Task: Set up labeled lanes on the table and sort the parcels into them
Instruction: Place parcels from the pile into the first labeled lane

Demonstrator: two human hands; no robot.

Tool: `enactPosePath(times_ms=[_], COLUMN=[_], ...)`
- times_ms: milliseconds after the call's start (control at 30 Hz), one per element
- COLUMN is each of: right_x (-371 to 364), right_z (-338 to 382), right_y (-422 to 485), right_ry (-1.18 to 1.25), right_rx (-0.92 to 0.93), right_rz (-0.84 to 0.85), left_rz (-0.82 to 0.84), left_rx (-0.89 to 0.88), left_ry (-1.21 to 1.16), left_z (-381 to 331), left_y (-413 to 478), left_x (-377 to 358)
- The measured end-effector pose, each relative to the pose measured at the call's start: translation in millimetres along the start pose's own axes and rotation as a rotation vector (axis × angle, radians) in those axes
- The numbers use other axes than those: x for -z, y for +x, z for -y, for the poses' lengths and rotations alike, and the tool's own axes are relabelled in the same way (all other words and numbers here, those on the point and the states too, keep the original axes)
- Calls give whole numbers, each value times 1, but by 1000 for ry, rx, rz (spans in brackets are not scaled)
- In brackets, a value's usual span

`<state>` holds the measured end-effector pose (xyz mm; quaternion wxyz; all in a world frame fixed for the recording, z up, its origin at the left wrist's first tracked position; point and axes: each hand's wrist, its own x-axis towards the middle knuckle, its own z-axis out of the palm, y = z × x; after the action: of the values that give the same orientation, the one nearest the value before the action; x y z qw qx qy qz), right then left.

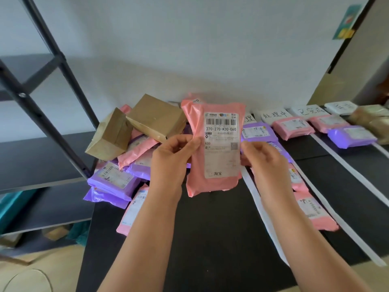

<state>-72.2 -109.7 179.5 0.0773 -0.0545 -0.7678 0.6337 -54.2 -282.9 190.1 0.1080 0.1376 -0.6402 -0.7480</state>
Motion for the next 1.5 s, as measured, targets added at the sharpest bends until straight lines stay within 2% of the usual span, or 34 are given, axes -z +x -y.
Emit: enactPosePath(times_ms=[100, 267, 367, 500, 933, 1300, 1500], right_x=[7, 11, 10, 10, 21, 6, 1], right_z=[18, 33, 30, 37, 59, 38, 35], right_y=[8, 11, 10, 0, -19, -17, -17], right_ry=[56, 62, 52, 117, 199, -20, -44], right_rx=[15, 44, 12, 26, 58, 71, 135], right_rz=[-90, -71, -83, -20, 14, 24, 82], left_rz=[100, 228, 257, 267, 127, -112, -163], left_rx=[-22, 8, 29, 39, -80, -11, 23], left_ry=[-21, -86, -117, -128, -93, -169, -197], left_z=[-6, -11, -14, -17, -30, -30, -31], left_y=[-4, -11, -13, -16, -25, -20, -19], left_x=[-1, 0, 1, 0, -9, 0, 2])
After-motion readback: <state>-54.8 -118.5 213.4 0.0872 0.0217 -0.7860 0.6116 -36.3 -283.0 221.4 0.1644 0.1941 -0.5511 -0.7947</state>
